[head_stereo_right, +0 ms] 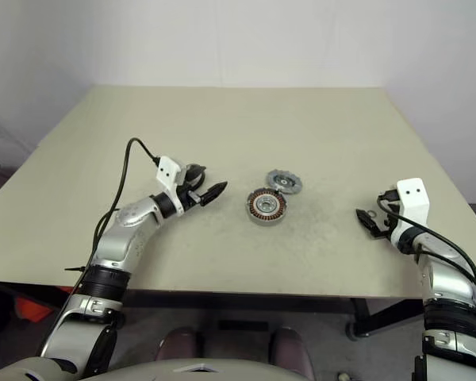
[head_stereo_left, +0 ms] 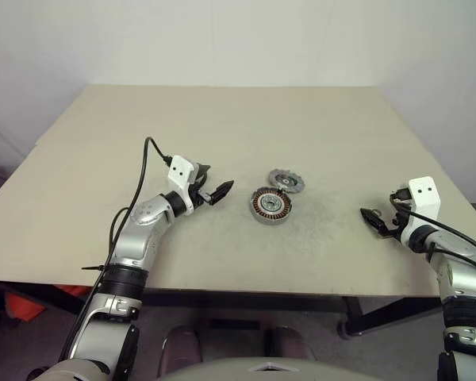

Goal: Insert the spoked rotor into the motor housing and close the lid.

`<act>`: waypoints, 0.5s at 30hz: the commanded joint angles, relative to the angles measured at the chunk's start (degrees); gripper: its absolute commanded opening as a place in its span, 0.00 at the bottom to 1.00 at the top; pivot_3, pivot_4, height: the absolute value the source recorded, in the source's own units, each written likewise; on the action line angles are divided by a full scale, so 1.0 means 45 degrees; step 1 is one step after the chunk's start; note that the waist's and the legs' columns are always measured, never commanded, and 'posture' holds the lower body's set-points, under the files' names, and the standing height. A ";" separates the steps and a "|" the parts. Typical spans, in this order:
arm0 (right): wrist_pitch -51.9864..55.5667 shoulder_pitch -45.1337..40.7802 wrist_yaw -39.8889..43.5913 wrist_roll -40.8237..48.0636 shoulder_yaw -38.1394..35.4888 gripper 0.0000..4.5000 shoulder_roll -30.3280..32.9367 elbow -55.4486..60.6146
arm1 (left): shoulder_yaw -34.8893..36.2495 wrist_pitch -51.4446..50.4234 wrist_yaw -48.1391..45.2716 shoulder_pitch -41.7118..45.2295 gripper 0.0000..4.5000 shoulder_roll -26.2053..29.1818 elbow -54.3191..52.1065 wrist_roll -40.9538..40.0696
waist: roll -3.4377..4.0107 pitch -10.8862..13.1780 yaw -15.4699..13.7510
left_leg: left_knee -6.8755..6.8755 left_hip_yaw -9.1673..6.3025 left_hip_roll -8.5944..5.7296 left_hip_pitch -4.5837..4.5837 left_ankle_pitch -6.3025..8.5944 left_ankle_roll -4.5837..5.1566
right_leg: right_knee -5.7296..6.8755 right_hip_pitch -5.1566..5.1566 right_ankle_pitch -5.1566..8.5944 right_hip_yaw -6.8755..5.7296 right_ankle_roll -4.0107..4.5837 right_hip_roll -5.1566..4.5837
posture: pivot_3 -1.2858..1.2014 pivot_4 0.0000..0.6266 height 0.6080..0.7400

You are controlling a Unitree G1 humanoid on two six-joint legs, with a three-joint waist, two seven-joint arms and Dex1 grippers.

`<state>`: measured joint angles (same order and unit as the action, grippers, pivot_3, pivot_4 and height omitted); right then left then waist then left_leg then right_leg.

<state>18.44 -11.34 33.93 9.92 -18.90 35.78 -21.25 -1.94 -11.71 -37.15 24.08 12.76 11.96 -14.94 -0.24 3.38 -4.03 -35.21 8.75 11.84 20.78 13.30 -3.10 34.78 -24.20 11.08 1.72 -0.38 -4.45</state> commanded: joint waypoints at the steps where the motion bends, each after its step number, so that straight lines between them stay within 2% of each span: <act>1: 0.0043 0.0034 -0.0177 0.0141 -0.0176 0.86 0.0166 -0.0189 | 0.0089 0.0186 0.0021 0.0095 1.00 0.0119 -0.0410 0.0021 | 0.0002 0.0000 -0.0004 | 0.0001 0.0000 -0.0004 -0.0014 0.0000 0.0000 | -0.0001 0.0011 0.0000 0.0000 0.0000 -0.0006 | 0.52 0.00 1.00; 8: 0.0176 0.0129 -0.0088 0.0156 0.0077 0.32 0.0236 -0.0124 | 0.0089 0.0223 0.0025 0.0185 1.00 0.0125 -0.0307 0.0026 | 0.0003 -0.0002 -0.0027 | 0.0001 -0.0001 -0.0019 -0.0053 -0.0008 0.0010 | -0.0007 0.0037 0.0001 -0.0017 -0.0002 -0.0046 | 0.52 0.00 1.00; 15: 0.0395 0.0208 0.0113 0.0297 0.0215 0.32 0.0317 0.0111 | 0.0101 0.0202 0.0030 0.0137 1.00 0.0138 -0.0375 0.0012 | 0.0002 -0.0002 -0.0022 | 0.0013 -0.0003 -0.0014 -0.0048 -0.0008 0.0009 | -0.0009 0.0045 0.0001 -0.0021 -0.0002 -0.0051 | 0.52 0.00 1.00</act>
<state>19.26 -11.21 34.10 11.02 -17.91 36.18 -21.43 -1.94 -11.70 -37.02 24.04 13.04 11.96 -14.81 -0.23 3.37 -4.13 -35.14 8.74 11.77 20.57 13.26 -3.06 34.74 -24.00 11.09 1.63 -0.39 -4.68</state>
